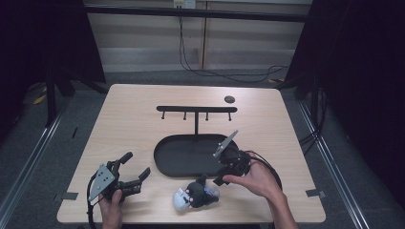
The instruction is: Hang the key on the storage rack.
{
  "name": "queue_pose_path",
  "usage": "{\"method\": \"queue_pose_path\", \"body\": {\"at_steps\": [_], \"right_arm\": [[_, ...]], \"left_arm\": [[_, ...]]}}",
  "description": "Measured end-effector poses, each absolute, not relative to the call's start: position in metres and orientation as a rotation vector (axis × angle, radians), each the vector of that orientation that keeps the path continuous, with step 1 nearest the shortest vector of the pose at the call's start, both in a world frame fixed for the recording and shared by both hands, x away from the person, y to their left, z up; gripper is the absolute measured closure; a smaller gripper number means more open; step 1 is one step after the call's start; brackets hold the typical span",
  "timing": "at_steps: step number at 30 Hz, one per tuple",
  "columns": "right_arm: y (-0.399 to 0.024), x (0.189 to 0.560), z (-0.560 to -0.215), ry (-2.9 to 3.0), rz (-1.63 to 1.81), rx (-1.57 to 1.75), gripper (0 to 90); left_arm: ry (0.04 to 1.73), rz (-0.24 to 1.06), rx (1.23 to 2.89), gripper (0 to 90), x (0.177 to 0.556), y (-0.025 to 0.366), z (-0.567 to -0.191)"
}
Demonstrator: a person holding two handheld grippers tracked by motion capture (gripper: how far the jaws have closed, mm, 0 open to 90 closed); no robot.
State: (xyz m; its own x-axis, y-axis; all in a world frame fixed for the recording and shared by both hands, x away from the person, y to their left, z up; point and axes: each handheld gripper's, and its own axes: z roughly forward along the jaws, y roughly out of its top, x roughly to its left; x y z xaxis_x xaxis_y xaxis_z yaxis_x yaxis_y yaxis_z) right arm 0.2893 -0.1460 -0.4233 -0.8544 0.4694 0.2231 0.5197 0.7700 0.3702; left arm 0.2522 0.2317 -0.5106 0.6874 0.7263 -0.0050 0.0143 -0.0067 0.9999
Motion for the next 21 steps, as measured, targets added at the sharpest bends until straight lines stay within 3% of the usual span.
{"method": "queue_pose_path", "body": {"at_steps": [7,21], "right_arm": [[-0.127,0.293,-0.434,-2.871,-0.475,-0.692,74.6],[-0.106,0.297,-0.456,-2.838,-0.332,-0.591,74.7]], "left_arm": [[0.645,0.631,1.488,15.2,0.252,0.232,-0.511],[0.646,0.631,1.488,15.2,0.252,0.232,-0.511]]}}
